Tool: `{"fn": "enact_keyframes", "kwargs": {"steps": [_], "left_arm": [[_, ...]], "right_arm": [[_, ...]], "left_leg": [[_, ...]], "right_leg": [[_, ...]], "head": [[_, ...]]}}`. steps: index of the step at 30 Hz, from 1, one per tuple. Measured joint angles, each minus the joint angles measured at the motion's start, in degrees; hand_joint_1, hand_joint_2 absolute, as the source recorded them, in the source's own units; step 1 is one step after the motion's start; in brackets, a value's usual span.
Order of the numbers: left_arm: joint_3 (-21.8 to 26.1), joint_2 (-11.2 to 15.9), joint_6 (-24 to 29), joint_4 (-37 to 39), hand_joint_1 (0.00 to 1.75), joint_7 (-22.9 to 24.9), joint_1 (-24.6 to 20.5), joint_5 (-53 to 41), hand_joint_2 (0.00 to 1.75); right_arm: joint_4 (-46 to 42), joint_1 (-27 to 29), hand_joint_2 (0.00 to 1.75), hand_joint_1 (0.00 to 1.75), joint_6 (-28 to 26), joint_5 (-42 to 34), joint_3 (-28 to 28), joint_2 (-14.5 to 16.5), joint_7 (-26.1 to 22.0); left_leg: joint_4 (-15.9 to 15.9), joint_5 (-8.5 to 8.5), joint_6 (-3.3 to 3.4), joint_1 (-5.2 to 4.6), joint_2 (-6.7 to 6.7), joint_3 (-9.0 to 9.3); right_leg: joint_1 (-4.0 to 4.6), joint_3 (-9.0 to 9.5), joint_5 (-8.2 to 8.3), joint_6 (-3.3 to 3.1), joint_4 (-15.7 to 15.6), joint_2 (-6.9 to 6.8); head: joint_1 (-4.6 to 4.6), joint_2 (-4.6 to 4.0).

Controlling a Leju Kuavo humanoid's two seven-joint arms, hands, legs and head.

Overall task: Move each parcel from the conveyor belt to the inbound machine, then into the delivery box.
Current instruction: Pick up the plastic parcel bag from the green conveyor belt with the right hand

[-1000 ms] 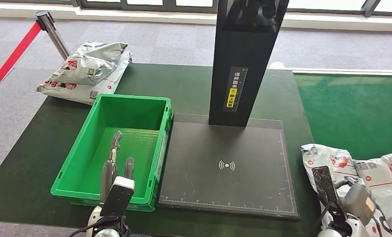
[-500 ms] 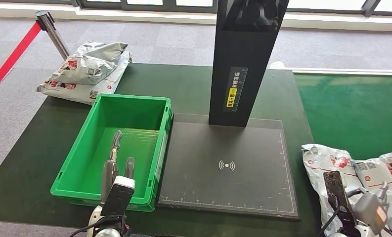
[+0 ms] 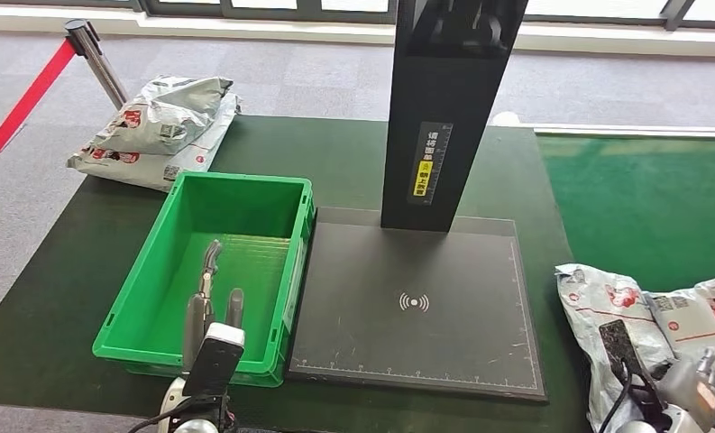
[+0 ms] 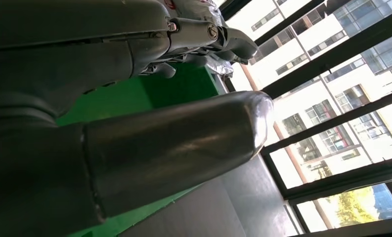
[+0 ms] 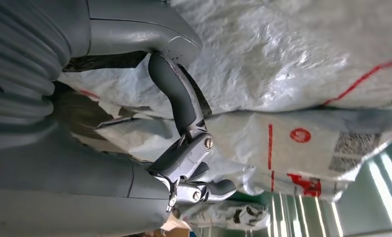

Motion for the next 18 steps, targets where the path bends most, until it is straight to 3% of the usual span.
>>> {"fn": "enact_keyframes", "kwargs": {"steps": [4,7,14,18], "left_arm": [[0.0,0.1,-0.4,1.7,0.0,-0.1,-2.4,1.0,0.0],[-0.1,0.1,-0.7,3.5,0.0,0.0,-4.0,1.0,0.0],[-0.4,0.3,-0.7,6.0,0.0,-0.3,-5.0,1.0,0.0],[-0.5,0.5,-0.6,6.4,0.0,-0.3,-5.0,1.2,0.0]], "right_arm": [[14.0,-4.9,1.75,0.0,4.4,-0.3,-1.3,-4.5,0.6],[22.0,-7.6,1.75,0.0,8.0,0.6,-2.2,-6.1,2.8],[31.3,-10.7,1.75,0.0,14.0,1.7,-2.3,-8.6,4.2],[33.7,-11.3,1.75,1.75,15.4,2.0,-2.3,-9.3,3.6]], "left_leg": [[0.0,0.0,0.0,0.01,0.04,0.11],[0.0,-0.12,-0.01,0.25,0.36,0.6],[0.0,-0.44,0.24,1.26,0.17,1.8],[0.0,-0.53,0.4,1.3,0.16,2.07]], "right_leg": [[0.05,0.08,0.02,0.03,0.0,0.02],[0.38,0.55,0.07,-0.01,-0.3,0.29],[1.13,2.49,-0.28,-0.47,-1.5,0.03],[1.19,2.97,-0.12,-0.4,-1.8,0.05]], "head": [[-0.01,0.0],[-0.03,0.0],[0.03,0.0],[0.03,0.0]]}}
